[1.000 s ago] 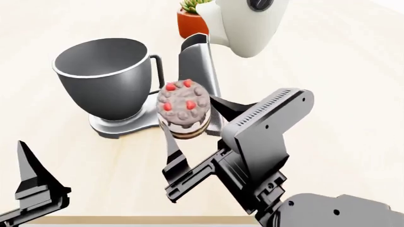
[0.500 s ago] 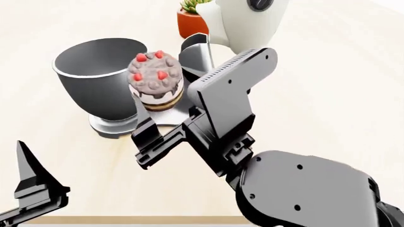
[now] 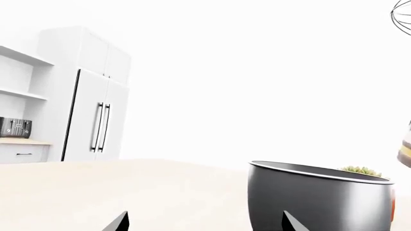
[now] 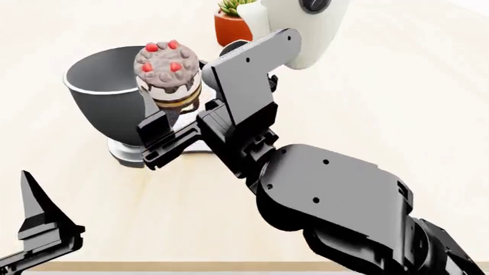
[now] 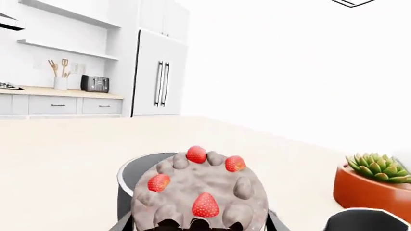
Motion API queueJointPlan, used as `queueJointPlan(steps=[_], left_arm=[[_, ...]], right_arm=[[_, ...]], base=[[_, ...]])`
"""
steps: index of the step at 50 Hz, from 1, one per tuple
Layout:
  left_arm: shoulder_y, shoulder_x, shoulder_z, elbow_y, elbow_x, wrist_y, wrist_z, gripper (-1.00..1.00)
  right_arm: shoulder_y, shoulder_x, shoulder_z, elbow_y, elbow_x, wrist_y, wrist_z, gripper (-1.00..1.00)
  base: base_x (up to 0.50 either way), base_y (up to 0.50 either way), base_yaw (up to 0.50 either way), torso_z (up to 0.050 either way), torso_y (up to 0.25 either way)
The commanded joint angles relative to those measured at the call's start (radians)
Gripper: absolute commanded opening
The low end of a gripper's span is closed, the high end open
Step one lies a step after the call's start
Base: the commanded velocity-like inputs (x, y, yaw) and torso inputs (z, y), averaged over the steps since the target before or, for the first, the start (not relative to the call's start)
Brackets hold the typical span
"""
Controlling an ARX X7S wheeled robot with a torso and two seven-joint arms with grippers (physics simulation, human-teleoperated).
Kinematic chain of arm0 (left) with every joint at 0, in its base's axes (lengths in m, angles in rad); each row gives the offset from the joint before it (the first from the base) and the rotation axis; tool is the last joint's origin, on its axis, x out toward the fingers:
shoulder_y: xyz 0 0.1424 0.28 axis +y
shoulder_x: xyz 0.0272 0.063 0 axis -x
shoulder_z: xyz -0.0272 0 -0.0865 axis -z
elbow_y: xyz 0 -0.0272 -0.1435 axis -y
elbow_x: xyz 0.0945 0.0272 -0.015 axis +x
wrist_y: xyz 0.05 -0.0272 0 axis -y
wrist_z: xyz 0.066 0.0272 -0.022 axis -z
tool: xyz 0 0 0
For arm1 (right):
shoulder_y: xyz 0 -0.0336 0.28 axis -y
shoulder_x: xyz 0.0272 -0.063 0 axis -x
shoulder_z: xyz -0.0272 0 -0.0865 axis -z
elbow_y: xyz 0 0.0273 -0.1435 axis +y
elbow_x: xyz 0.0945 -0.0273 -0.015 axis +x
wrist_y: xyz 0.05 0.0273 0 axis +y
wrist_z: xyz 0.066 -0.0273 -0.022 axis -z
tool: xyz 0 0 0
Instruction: Place the cake in the stand mixer bowl.
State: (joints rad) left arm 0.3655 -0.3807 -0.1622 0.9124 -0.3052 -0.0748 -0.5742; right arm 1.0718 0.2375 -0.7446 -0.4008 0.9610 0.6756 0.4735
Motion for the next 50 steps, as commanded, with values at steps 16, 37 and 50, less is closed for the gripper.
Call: queueJointPlan(steps=[16, 37, 50], left_arm=[[-0.001, -0.009, -0.006, -0.007, -0.016, 0.003, -0.008, 1.00], [-0.006, -0.013, 0.003, -0.013, -0.013, 0.002, -0.017, 1.00], [-0.006, -0.014, 0.002, -0.020, -0.019, 0.007, -0.019, 1.00]], right_arm=[[0.117, -0.134, 0.000, 0.263, -0.072, -0.067, -0.118, -1.00], [0.173, -0.209, -0.054, 0.412, -0.082, -0.065, -0.088, -1.00], [0.203, -0.229, -0.108, 0.506, -0.067, -0.137, -0.080, -1.00]], base=[[0.00, 0.00, 0.00, 0.000, 0.001], [0.00, 0.00, 0.00, 0.000, 0.000], [0.00, 0.00, 0.00, 0.000, 0.001]])
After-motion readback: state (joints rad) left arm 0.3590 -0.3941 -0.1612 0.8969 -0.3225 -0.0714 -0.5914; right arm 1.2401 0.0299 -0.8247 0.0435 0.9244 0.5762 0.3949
